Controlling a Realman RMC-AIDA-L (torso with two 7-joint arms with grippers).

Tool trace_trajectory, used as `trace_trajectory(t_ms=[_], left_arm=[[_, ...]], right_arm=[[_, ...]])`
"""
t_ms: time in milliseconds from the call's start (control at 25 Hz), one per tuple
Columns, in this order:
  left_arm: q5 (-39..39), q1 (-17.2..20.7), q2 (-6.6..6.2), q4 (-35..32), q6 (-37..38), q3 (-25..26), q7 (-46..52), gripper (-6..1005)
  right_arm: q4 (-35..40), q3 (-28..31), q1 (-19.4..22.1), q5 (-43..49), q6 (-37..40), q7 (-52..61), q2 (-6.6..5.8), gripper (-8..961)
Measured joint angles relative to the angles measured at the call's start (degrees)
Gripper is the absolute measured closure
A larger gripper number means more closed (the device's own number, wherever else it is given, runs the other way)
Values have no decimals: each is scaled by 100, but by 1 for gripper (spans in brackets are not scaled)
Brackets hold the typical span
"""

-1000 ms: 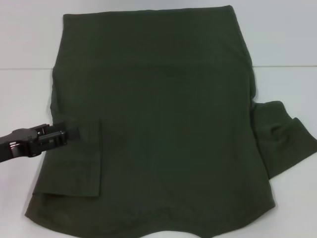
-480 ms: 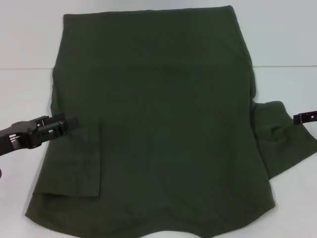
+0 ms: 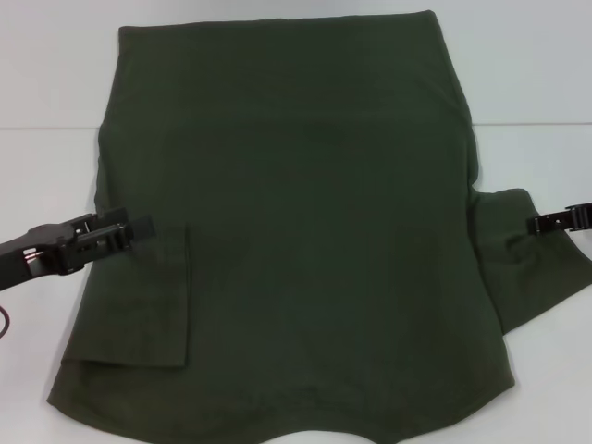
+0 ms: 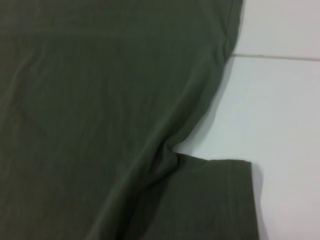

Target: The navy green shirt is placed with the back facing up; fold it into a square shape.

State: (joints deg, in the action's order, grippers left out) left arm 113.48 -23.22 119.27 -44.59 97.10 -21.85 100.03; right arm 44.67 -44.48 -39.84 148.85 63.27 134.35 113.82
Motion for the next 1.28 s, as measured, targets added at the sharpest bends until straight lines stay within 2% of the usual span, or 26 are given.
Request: trace_trajectory(t_ms=[240,480,880,1280], left_arm=[[-2,10,-5,3,1,58,3,262],[-7,11,-12,0,-11,66,4,266],[-97,26,-8,17,-16,67,-12,271],[-137,63,-3,24,-16,67,-6,276]], right_arm=[[-174,-169,-64,4,-276,-27,62,42],[-482,-206,-157,4,-451,-33,61,42],[-420,-176,-102,4,-188,256,5,42],[-466,-192,-182,-50,-433,259,125,160]])
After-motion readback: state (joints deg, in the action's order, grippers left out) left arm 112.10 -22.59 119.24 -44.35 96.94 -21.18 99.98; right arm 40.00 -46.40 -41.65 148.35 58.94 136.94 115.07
